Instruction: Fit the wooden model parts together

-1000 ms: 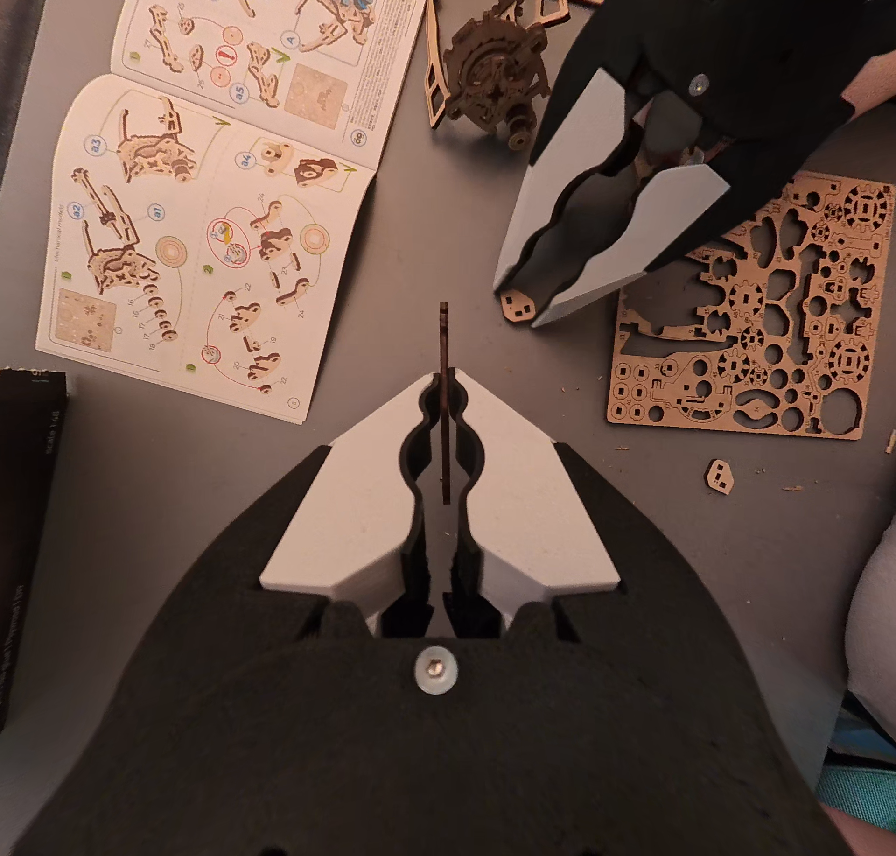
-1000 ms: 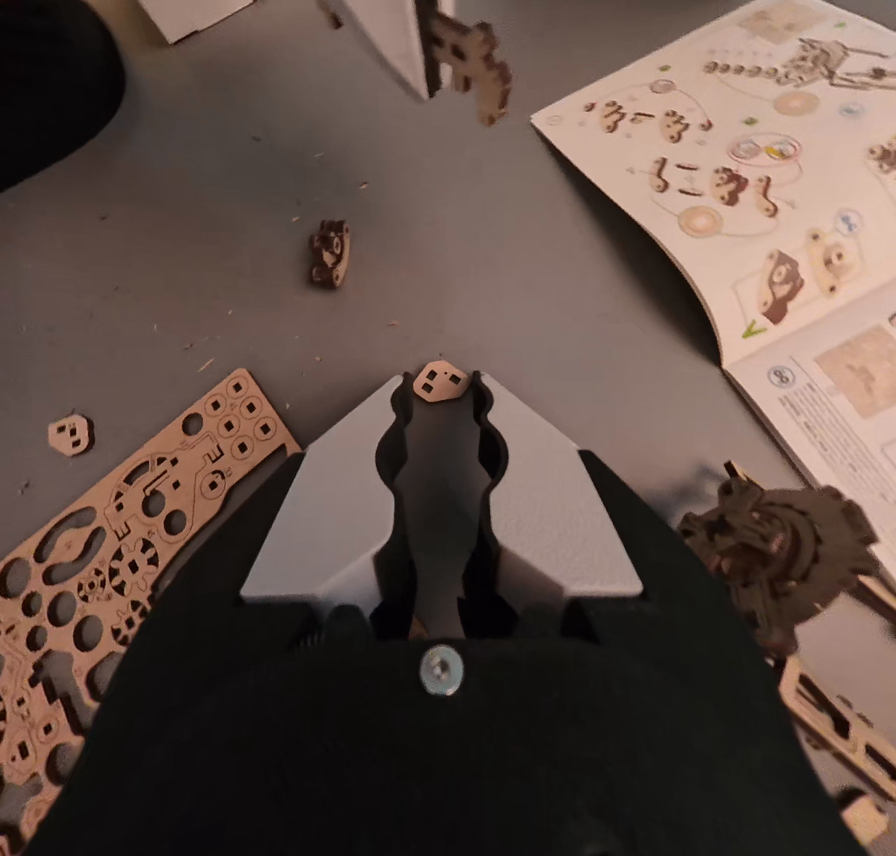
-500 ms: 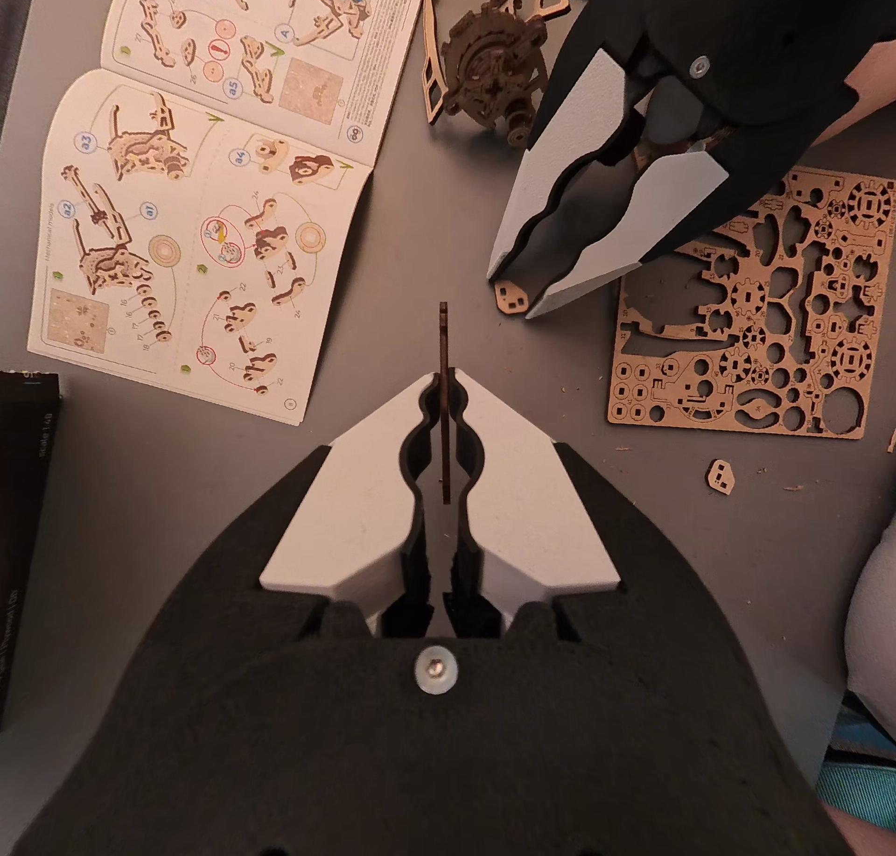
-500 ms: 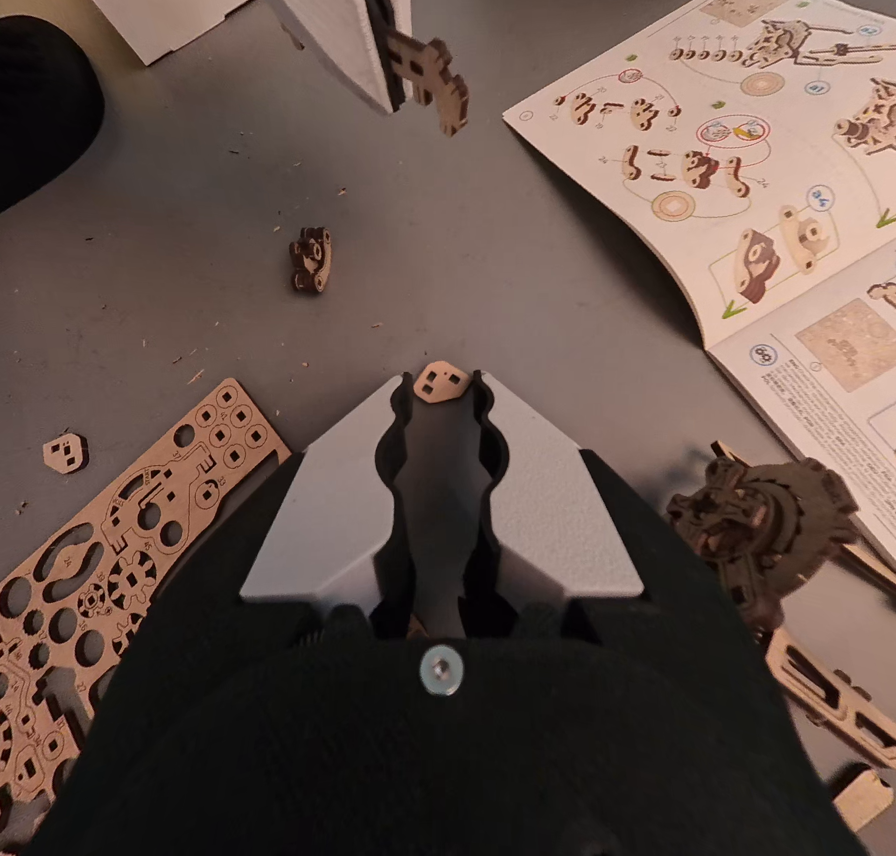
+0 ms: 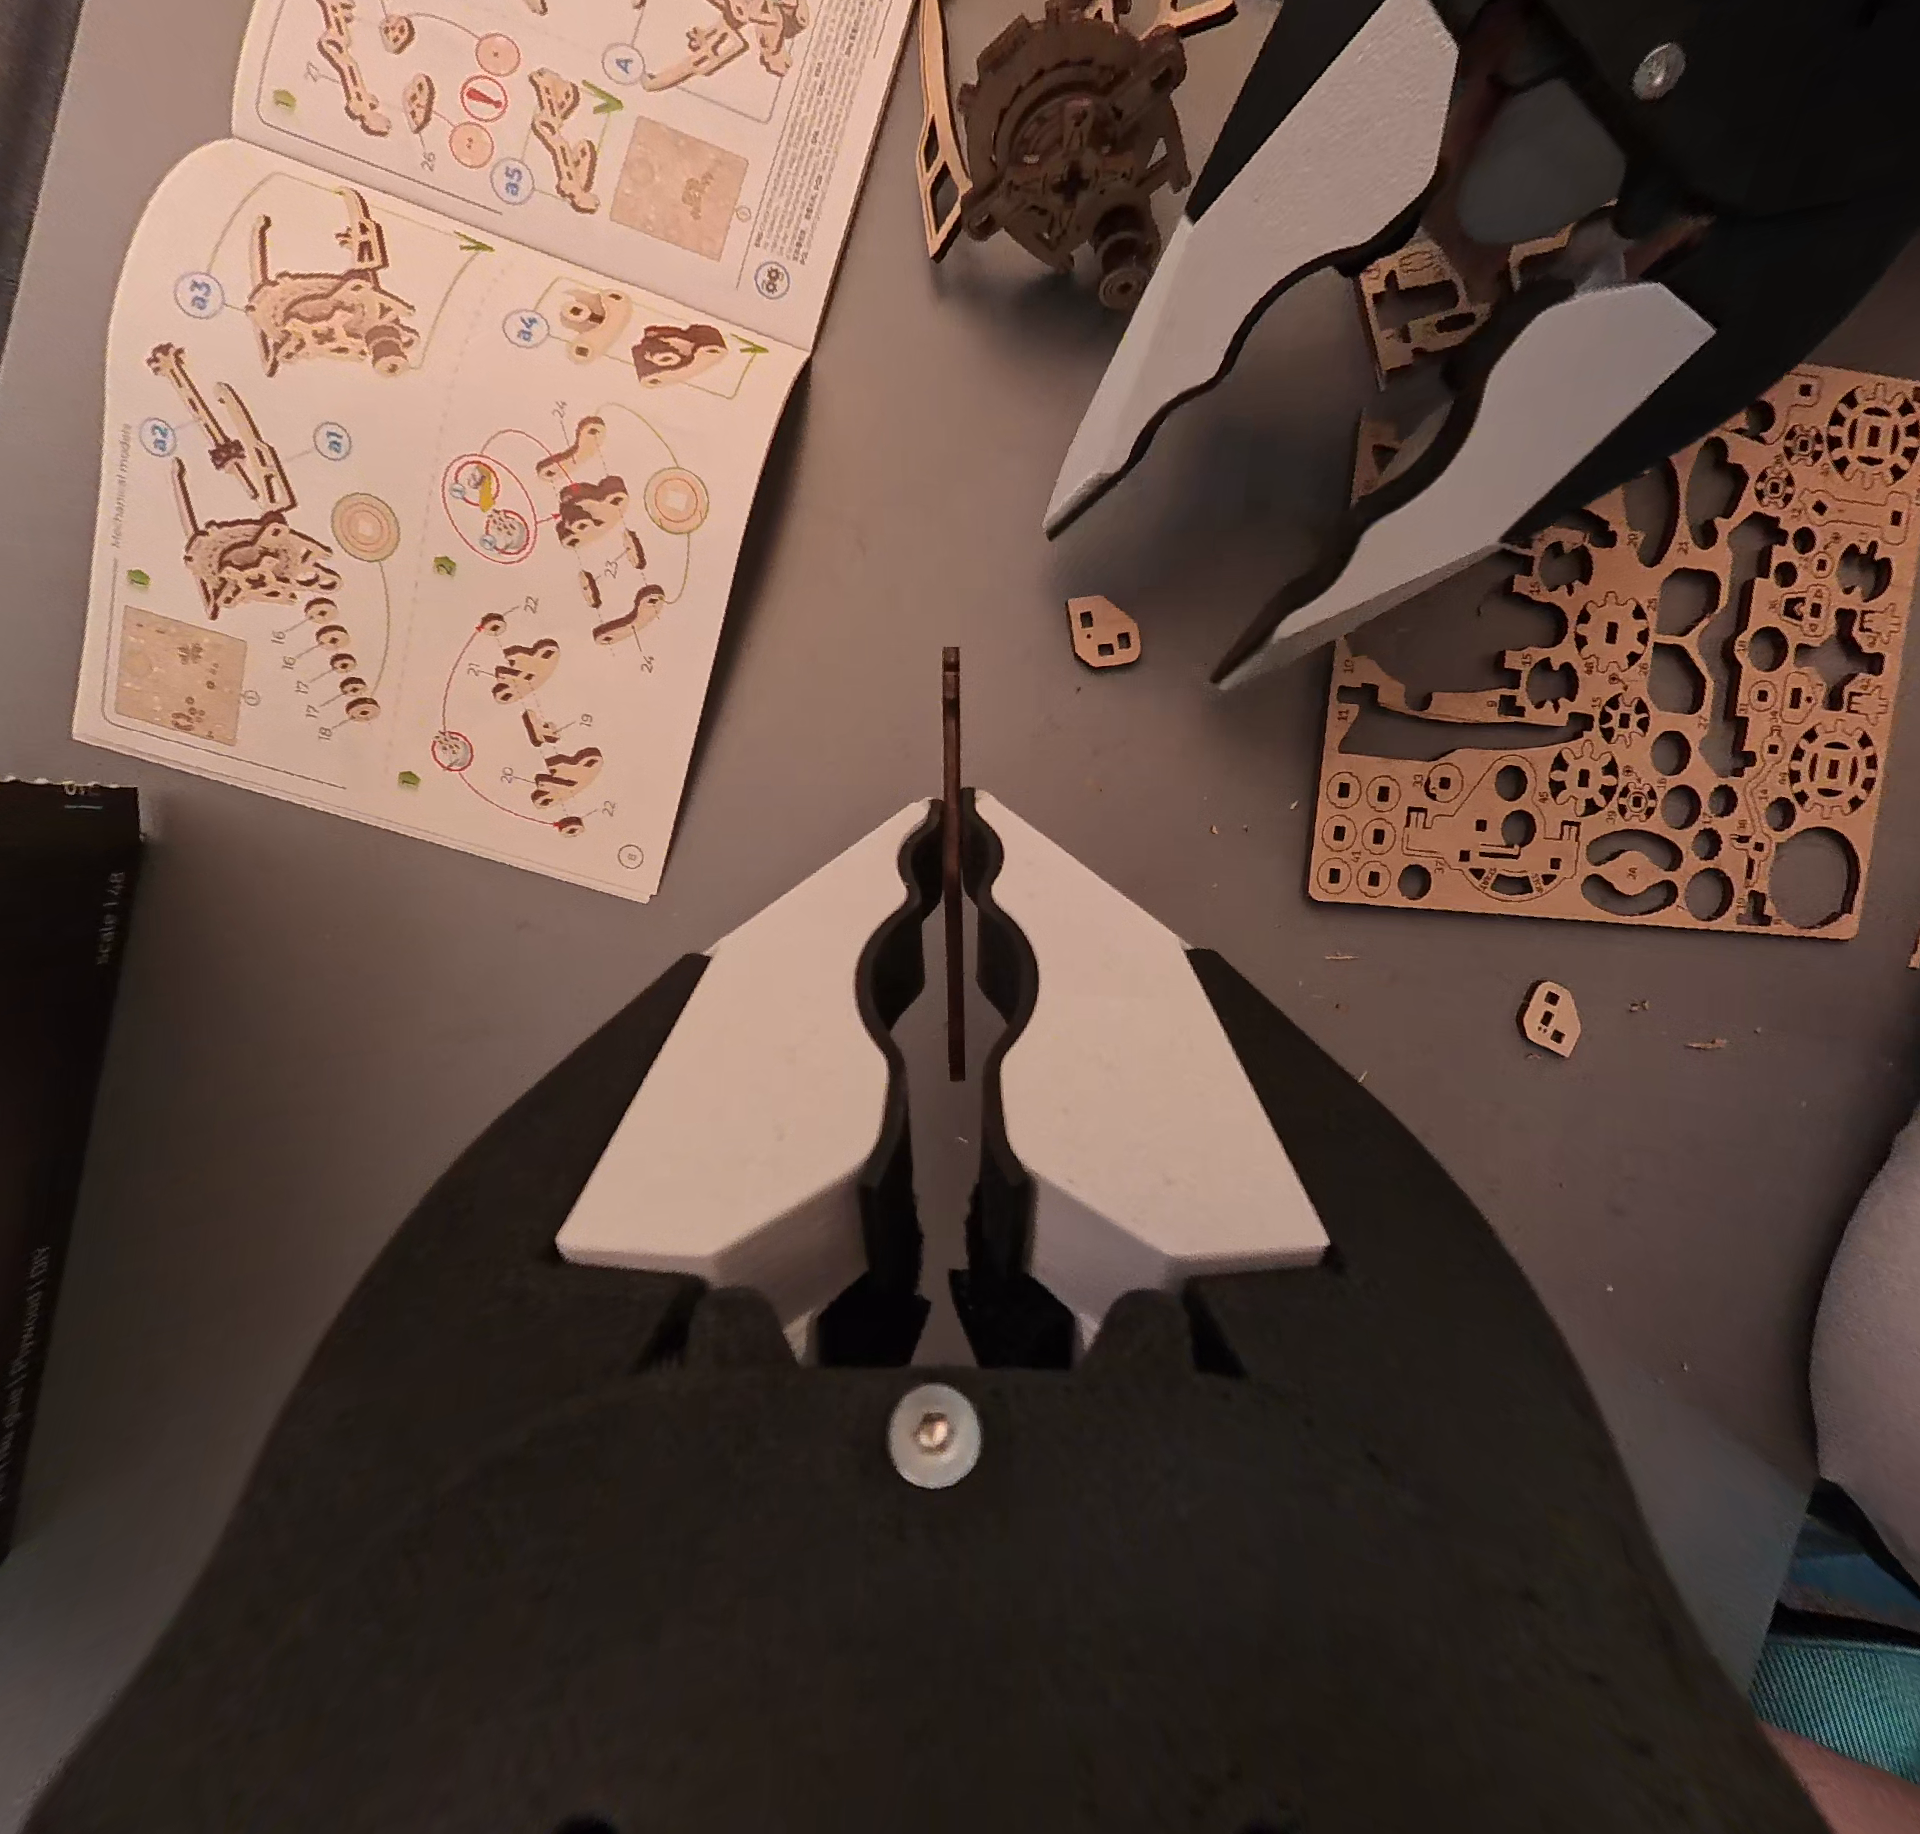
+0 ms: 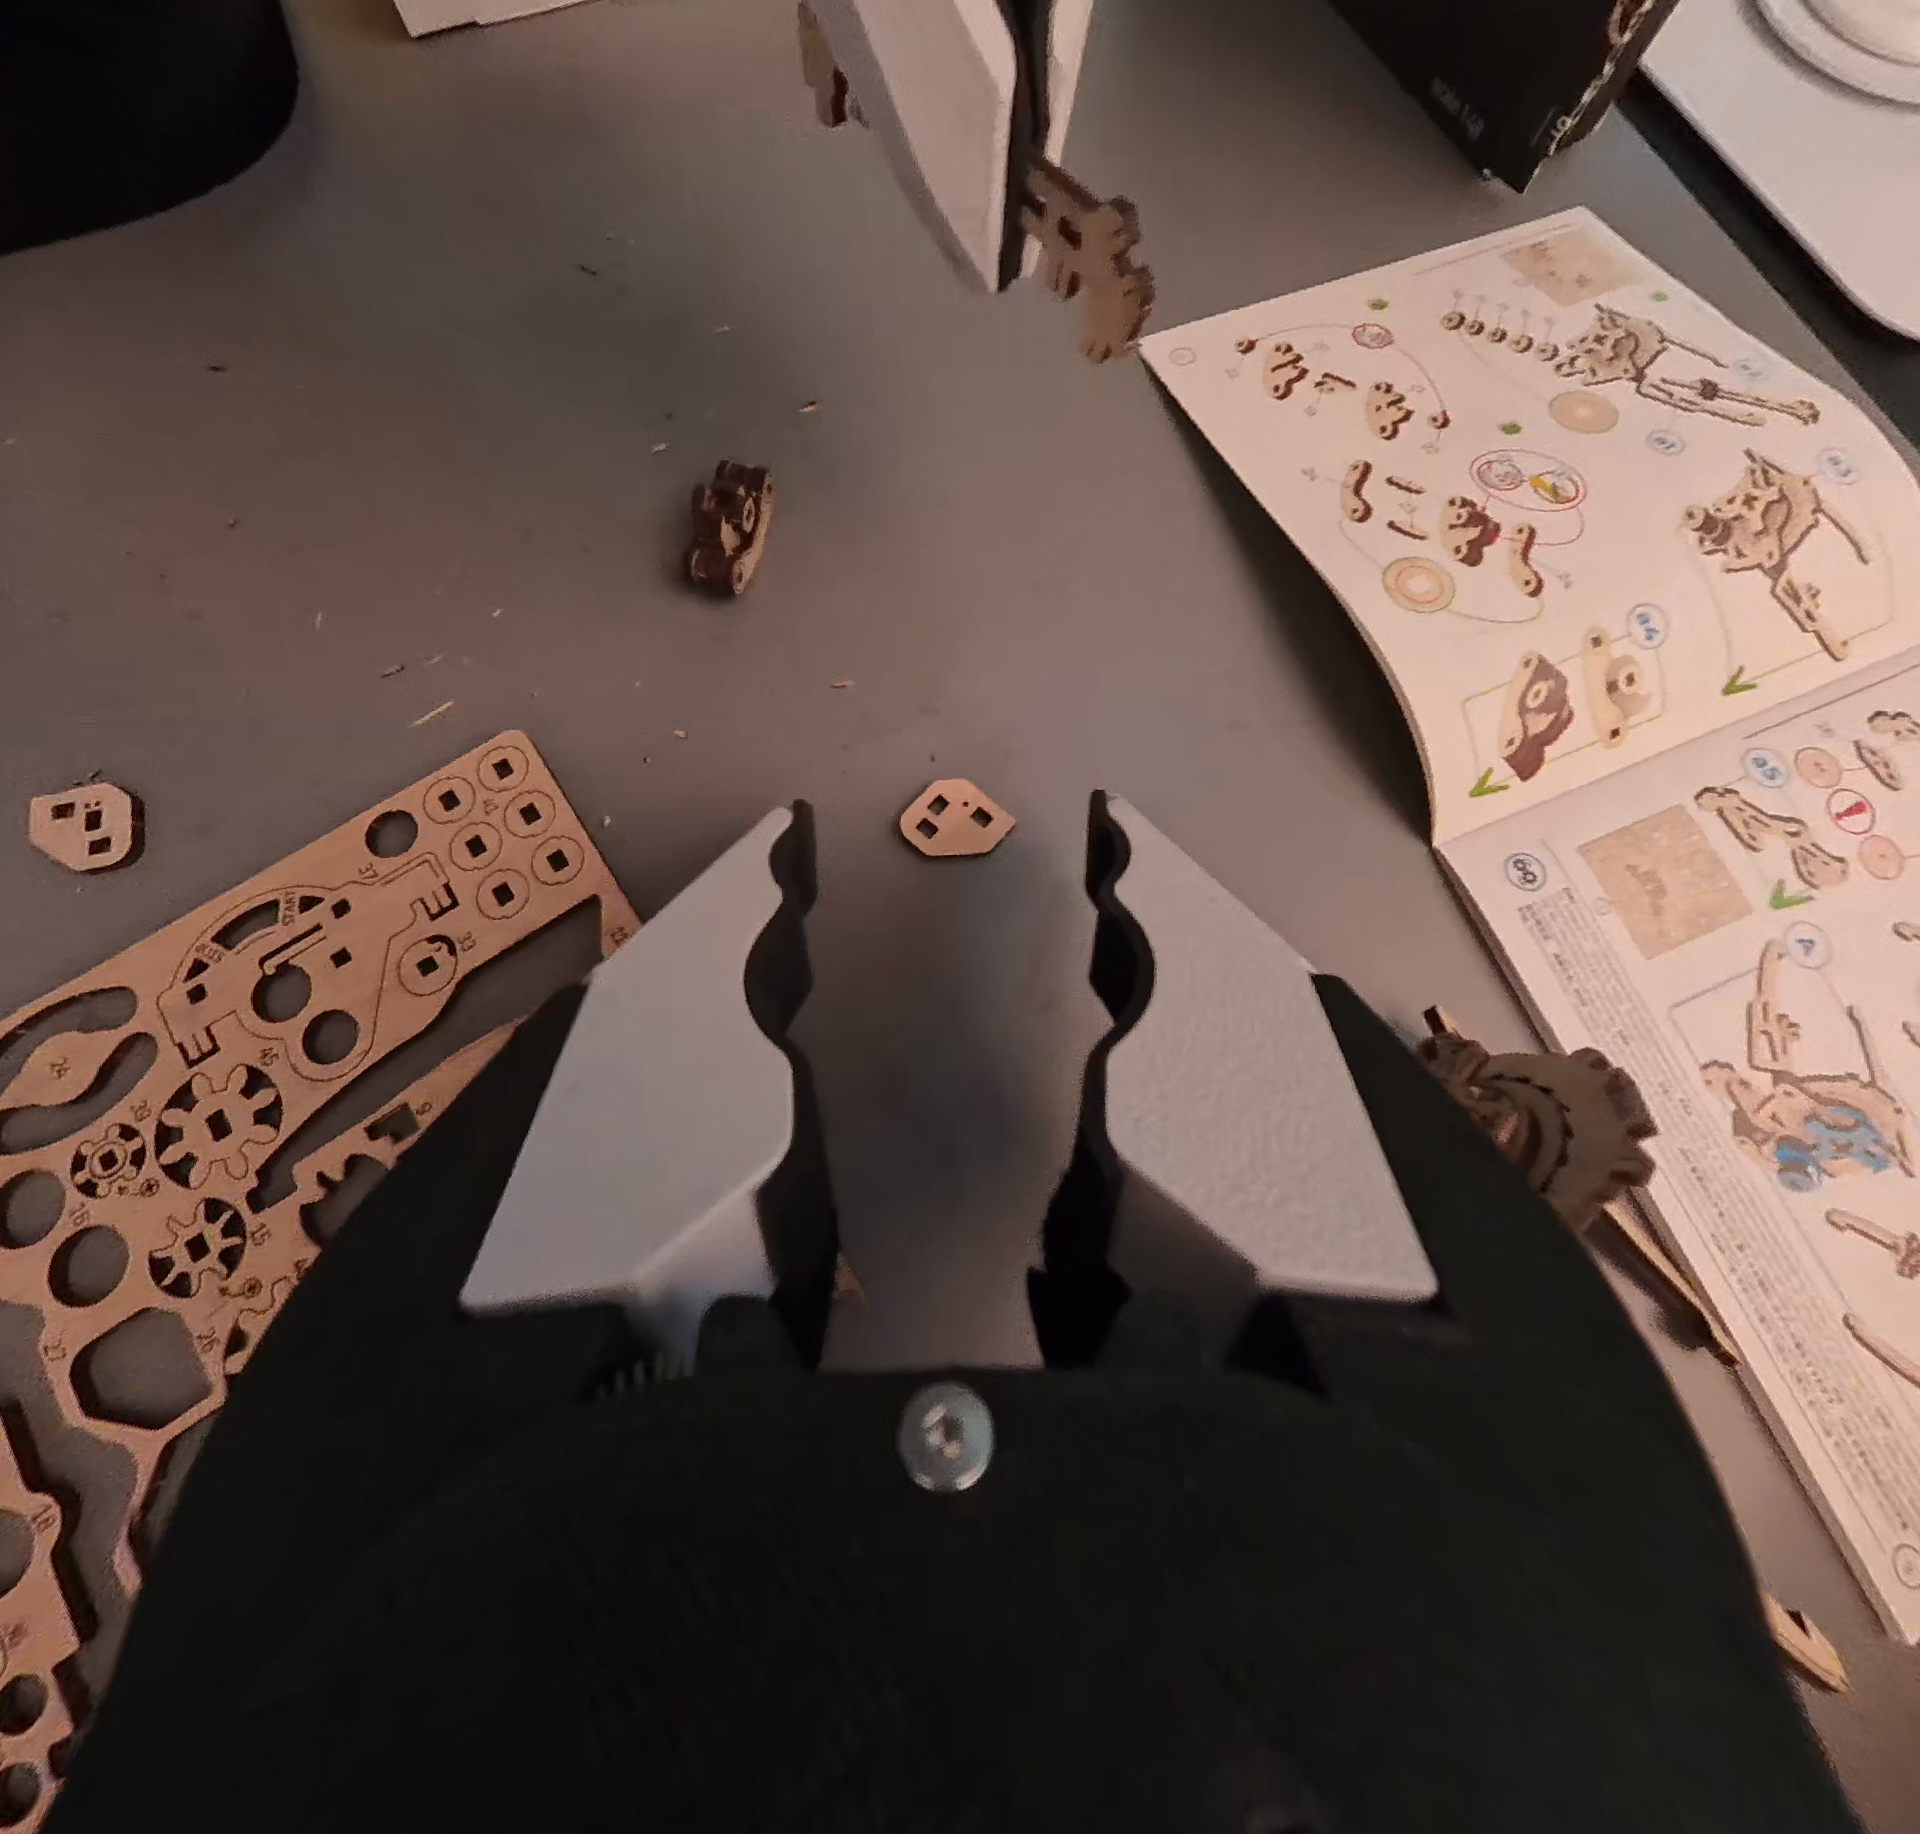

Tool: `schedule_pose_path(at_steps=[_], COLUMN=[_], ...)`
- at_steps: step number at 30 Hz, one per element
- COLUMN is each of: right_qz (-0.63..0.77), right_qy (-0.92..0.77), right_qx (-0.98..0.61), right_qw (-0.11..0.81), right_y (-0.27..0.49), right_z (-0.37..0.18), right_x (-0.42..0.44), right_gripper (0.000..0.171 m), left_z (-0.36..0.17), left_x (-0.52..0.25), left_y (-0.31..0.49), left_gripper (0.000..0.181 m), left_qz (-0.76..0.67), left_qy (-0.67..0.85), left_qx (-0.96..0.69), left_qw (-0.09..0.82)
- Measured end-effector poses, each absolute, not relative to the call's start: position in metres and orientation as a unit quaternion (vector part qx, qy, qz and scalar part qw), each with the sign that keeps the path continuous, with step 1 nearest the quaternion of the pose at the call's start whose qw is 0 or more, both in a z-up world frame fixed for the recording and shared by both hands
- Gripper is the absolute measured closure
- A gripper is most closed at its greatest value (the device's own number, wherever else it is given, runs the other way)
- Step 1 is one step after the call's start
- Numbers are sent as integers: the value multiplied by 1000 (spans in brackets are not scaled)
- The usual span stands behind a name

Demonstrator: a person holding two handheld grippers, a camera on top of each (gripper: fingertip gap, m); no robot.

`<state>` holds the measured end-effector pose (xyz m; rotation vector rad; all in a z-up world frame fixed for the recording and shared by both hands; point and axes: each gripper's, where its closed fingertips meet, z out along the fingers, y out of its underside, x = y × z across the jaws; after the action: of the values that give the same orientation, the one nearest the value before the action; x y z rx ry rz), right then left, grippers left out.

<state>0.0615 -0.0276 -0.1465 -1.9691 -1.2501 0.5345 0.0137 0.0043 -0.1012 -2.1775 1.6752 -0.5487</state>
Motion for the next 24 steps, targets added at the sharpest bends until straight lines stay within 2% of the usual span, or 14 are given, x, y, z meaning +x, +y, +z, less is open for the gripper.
schedule_pose_path(at_steps=[11,24], right_qz=[207,238], right_qy=[-499,-495], right_qx=[-779,-761], right_qw=[319,345], right_y=[-33,-32], right_z=[-165,-164], right_x=[63,61], right_gripper=[120,119], left_z=[-103,-102], left_x=[13,14], left_y=[5,4], left_gripper=[181,181], left_qz=[-193,-193], left_qy=[589,591], left_qx=[-767,-765], left_qw=[167,168])
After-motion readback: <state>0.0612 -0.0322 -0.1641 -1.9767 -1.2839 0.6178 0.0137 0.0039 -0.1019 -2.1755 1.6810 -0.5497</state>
